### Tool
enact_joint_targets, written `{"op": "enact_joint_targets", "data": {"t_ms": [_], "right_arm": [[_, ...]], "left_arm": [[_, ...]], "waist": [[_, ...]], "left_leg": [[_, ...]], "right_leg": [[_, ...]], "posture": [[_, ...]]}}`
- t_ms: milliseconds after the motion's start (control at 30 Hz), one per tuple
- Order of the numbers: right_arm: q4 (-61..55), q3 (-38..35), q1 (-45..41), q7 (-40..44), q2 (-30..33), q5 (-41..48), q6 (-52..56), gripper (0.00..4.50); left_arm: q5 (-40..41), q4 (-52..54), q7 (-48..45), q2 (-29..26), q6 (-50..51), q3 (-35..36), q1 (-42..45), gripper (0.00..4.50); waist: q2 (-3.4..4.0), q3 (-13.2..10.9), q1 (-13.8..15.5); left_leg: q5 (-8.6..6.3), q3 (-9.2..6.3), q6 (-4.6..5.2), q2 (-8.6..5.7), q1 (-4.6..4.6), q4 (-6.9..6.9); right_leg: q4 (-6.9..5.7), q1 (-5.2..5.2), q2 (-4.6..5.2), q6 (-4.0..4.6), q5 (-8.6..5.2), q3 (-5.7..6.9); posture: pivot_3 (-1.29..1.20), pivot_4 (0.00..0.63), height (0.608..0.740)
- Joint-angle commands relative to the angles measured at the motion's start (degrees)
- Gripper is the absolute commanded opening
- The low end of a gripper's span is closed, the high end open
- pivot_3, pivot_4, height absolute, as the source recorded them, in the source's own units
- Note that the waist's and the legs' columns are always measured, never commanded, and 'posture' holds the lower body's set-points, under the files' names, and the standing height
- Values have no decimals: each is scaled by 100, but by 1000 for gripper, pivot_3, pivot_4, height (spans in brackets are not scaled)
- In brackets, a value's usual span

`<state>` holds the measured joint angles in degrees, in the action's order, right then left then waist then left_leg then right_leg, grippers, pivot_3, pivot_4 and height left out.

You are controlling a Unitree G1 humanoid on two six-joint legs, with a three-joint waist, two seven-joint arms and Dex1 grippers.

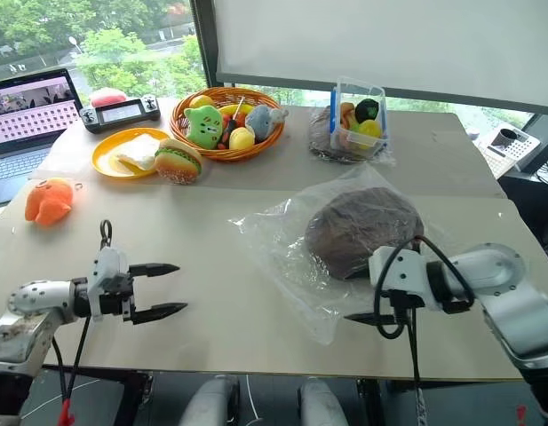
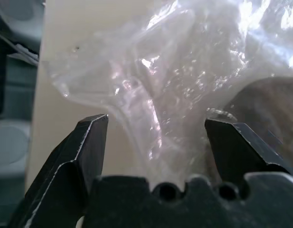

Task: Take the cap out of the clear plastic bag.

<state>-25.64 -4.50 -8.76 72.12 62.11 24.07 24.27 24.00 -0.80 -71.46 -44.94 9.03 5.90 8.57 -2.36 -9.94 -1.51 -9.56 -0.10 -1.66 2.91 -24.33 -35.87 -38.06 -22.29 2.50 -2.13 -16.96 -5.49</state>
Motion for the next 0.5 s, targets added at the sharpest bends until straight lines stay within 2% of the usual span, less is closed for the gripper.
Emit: {"op": "enact_joint_targets", "data": {"t_ms": [33,100,167,233,367,500], "right_arm": [[-762,-554,-480,-750,-398,1235,990,3875],[-928,-473,-720,-1183,-666,1436,1312,3875],[-1014,-53,-1034,-2132,-1361,1249,1607,3875],[-1075,150,-1168,-2595,-1705,1167,1781,3875],[-1535,397,-656,-3751,-2808,1425,2179,3875],[-1942,248,-150,-4137,-3030,1585,2367,3875]], "left_arm": [[-112,-116,-103,80,-239,-188,603,4500],[-247,-313,-147,129,-433,-300,896,4500],[-451,-726,-153,263,-770,-440,1412,4500],[-569,-986,-180,331,-1007,-511,1672,4500],[-1577,-2497,143,745,-2647,-1009,2590,4500],[-2045,-3543,294,1100,-3626,-1295,3192,4500]], "waist": [[0,0,-28],[0,0,-69],[-6,2,-89],[-7,1,-90],[-6,1,12],[-6,1,72]], "left_leg": [[0,0,0,1,0,-1],[0,-1,0,2,3,-3],[0,-2,0,1,2,-2],[1,-6,1,-3,-7,-3],[1,-16,2,-10,-34,-8],[0,-19,2,-17,-87,-26]], "right_leg": [[0,-1,-2,-2,2,-1],[-1,3,-6,-5,4,-3],[0,3,-7,-7,5,-4],[1,0,-9,-9,7,-4],[0,-14,-8,-12,8,1],[1,-52,-3,-24,16,3]], "posture": [[0,150,740],[0,150,740],[0,150,740],[0,150,740],[0,150,740],[0,150,740]]}}
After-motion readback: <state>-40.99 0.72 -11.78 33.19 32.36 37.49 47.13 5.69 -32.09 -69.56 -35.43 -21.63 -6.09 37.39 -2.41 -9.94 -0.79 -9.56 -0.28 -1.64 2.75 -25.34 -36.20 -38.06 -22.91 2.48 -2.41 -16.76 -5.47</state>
